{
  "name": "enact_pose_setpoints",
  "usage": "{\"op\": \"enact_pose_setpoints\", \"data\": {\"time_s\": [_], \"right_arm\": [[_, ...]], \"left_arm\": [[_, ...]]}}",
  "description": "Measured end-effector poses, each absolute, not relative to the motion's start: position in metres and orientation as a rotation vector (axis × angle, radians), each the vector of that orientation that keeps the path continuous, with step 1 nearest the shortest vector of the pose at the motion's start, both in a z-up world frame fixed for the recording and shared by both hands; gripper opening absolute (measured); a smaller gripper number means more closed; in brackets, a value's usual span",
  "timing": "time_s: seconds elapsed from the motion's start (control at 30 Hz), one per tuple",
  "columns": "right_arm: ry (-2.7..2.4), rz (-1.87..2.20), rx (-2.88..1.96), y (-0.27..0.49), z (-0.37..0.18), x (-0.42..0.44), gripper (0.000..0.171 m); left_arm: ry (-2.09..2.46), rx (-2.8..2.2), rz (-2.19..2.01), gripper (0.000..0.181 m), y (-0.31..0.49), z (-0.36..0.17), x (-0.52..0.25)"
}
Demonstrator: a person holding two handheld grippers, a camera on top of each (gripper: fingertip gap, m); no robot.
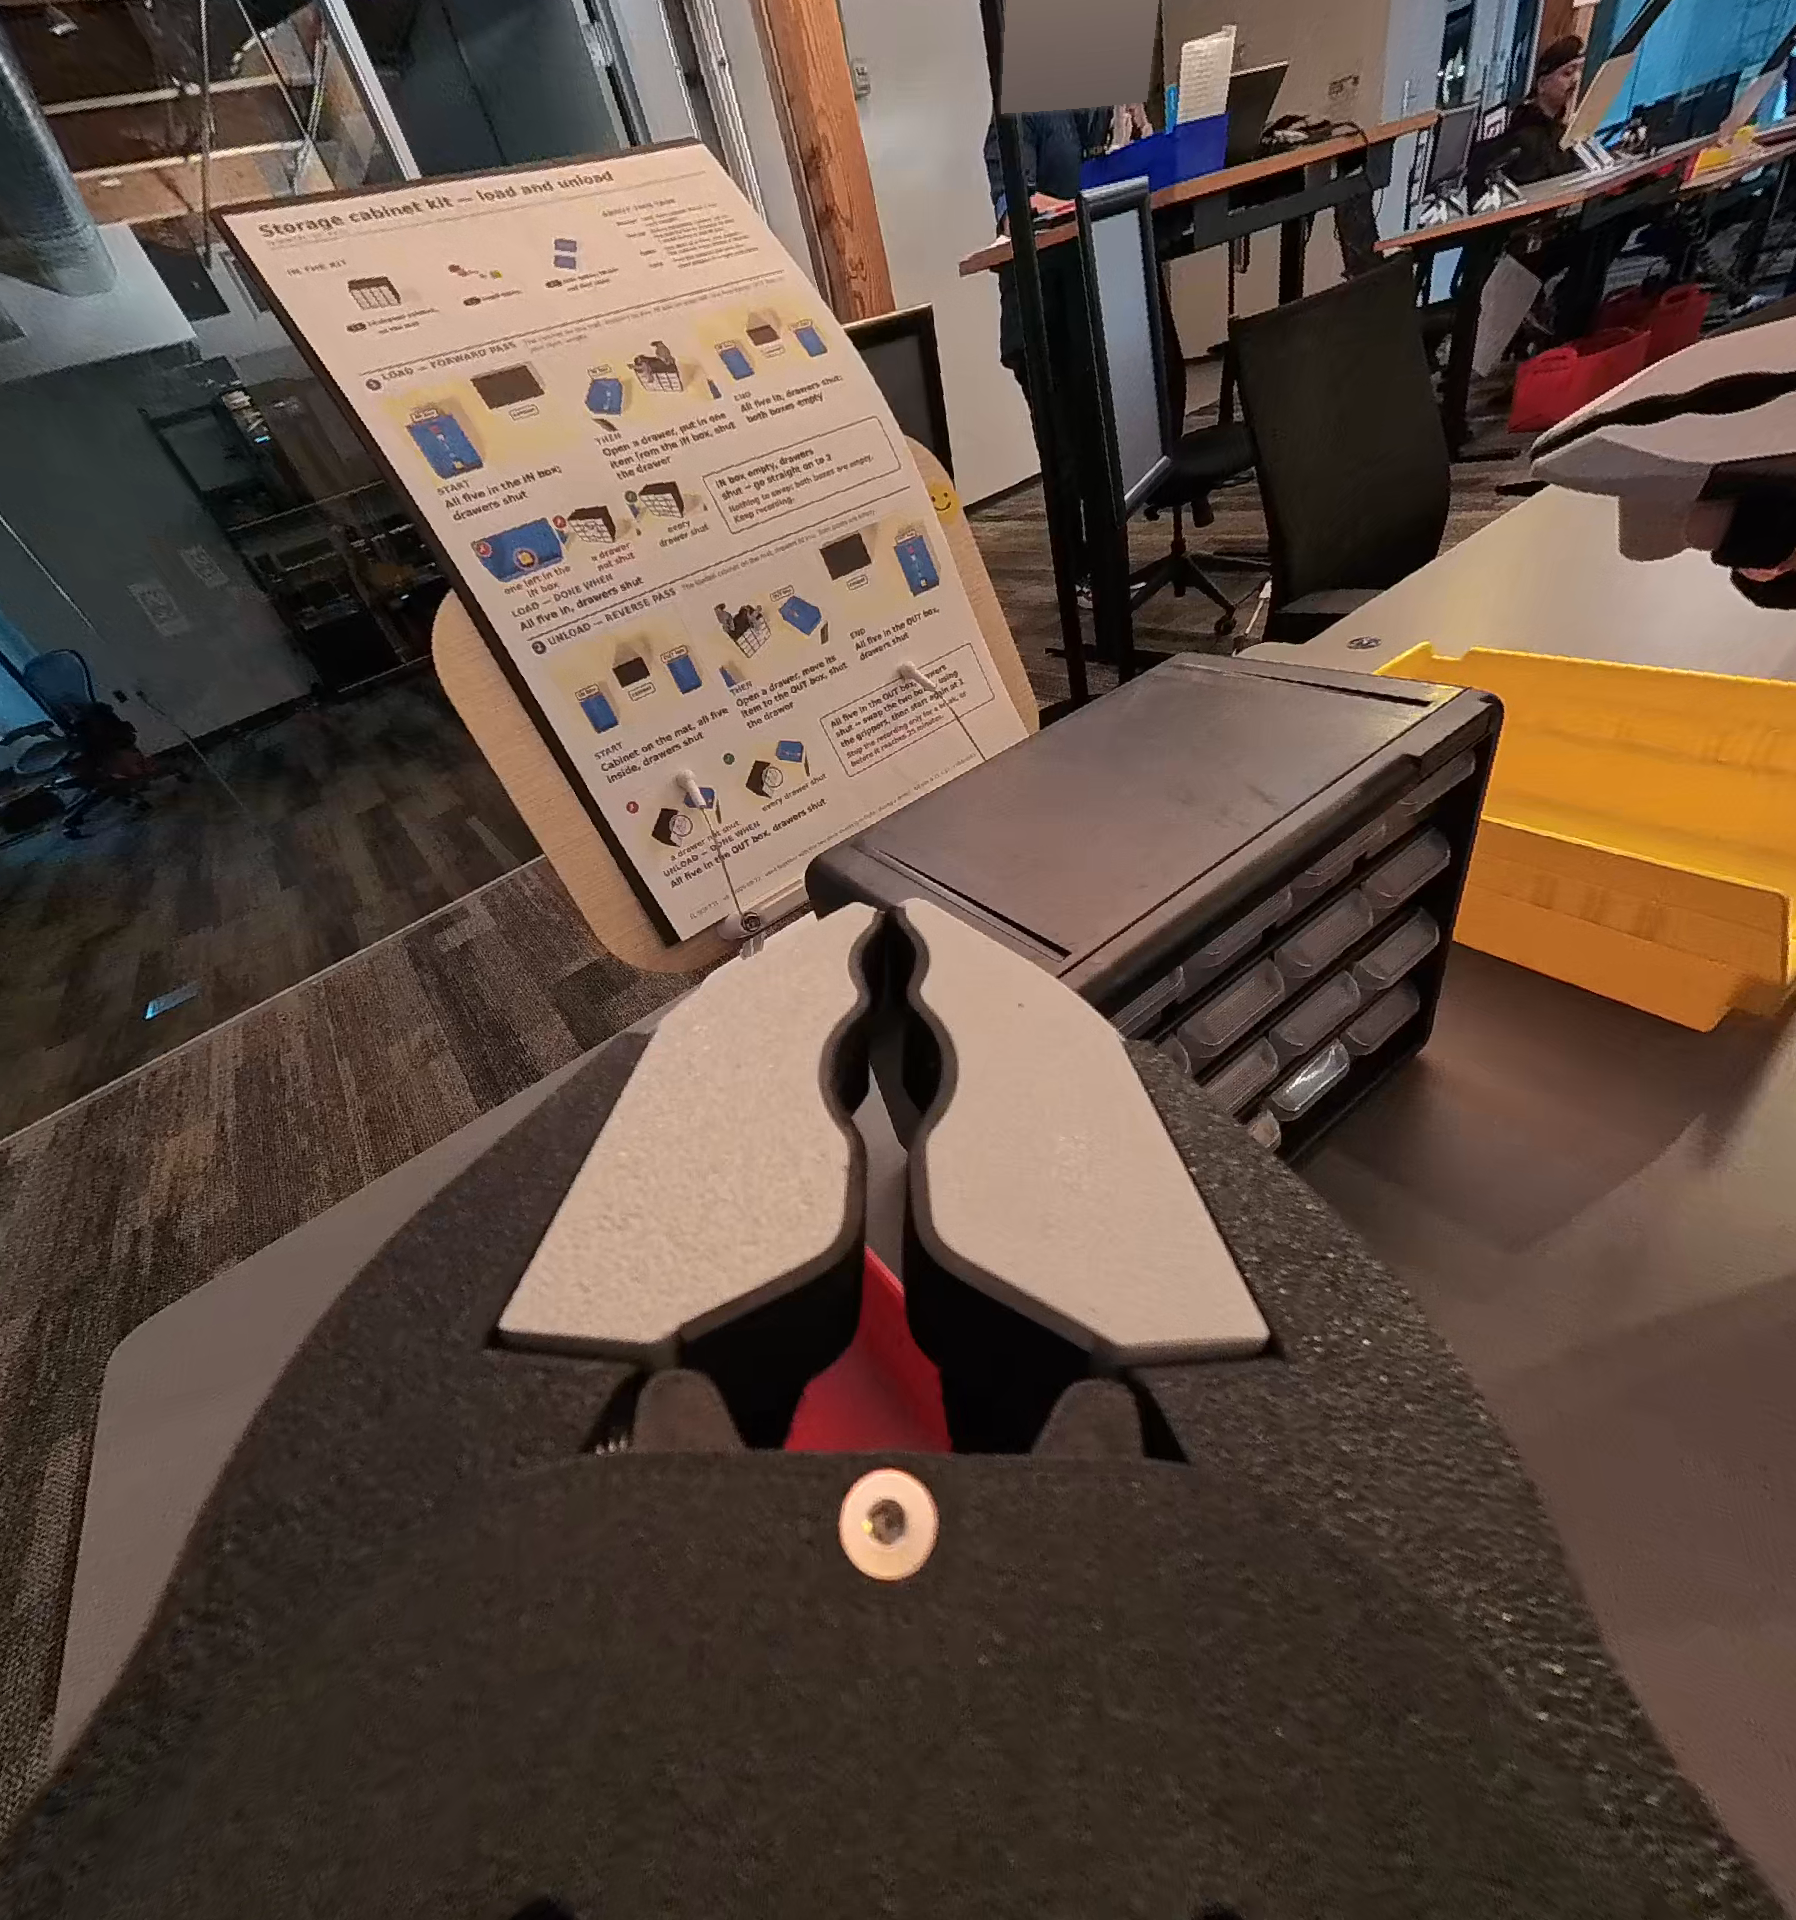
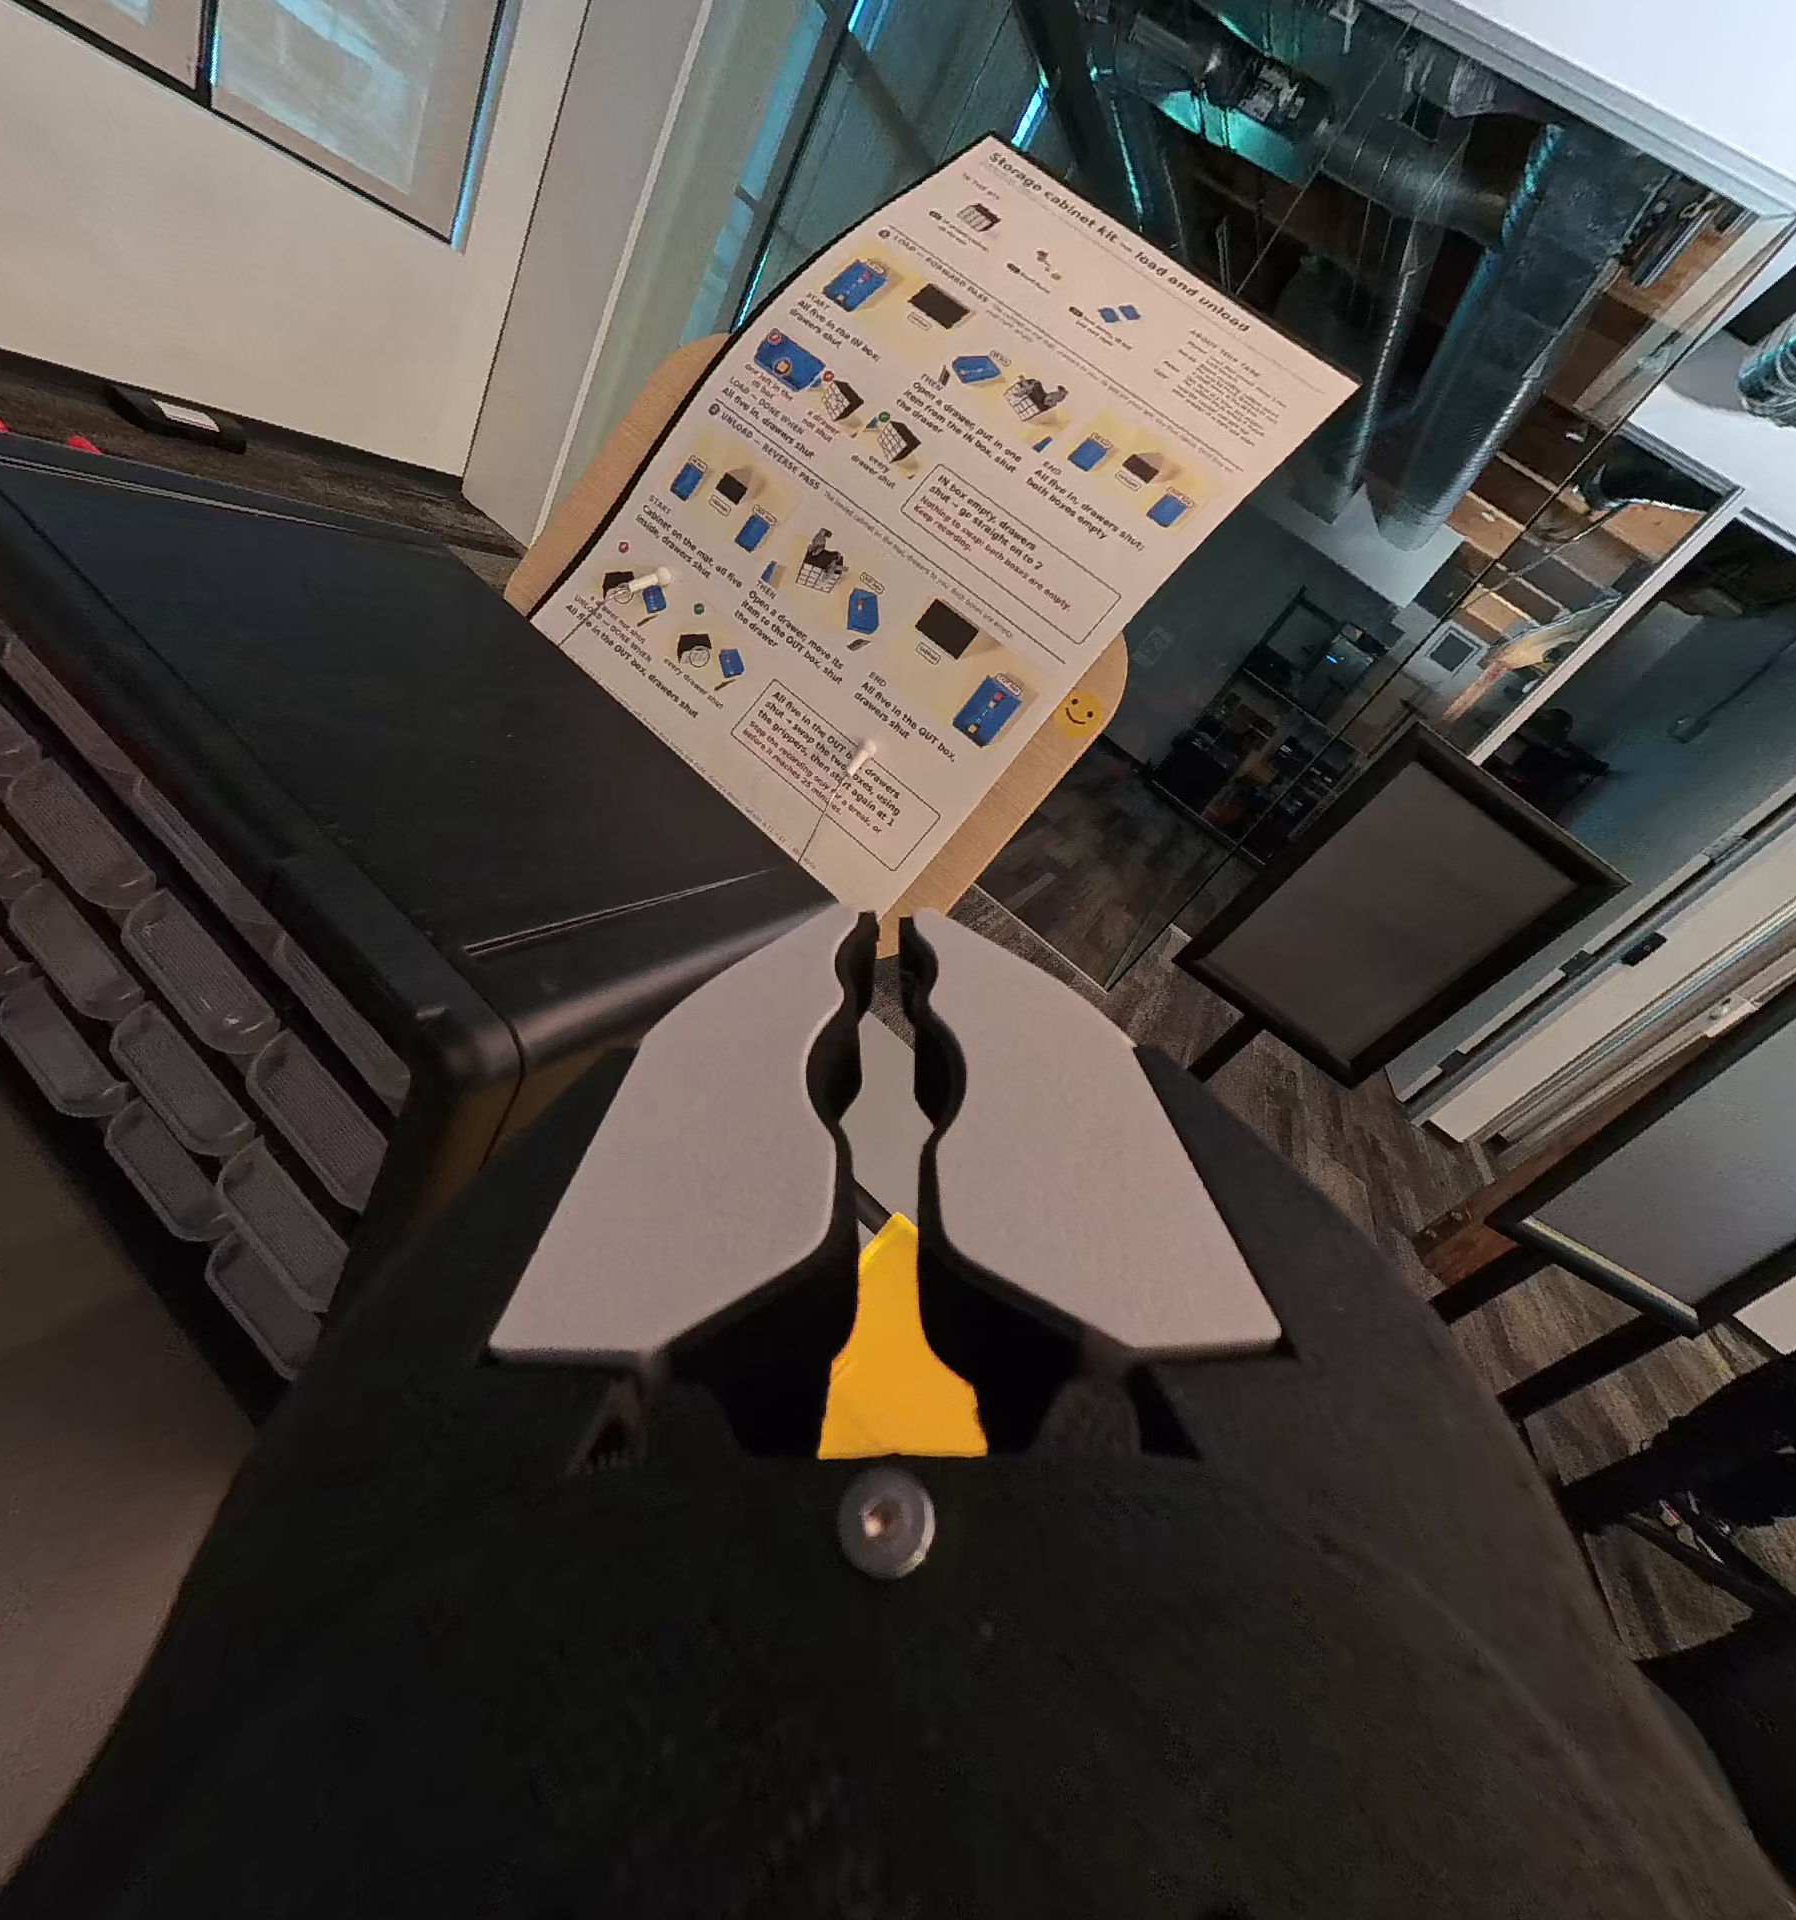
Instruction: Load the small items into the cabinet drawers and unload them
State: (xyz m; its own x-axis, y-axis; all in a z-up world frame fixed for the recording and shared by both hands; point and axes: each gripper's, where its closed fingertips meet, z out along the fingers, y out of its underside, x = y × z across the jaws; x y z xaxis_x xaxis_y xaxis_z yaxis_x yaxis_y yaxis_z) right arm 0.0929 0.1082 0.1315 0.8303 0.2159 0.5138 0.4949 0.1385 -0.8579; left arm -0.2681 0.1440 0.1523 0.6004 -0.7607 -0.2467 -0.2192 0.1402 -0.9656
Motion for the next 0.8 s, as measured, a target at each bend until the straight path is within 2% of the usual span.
{"op": "enact_pose_setpoints", "data": {"time_s": [0.8], "right_arm": [[-0.615, -0.226, -1.443, 0.1089, 0.1315, 0.0921, 0.005]], "left_arm": [[0.897, -1.418, -0.468, 0.0, 0.1436, 0.1532, -0.2702]]}}
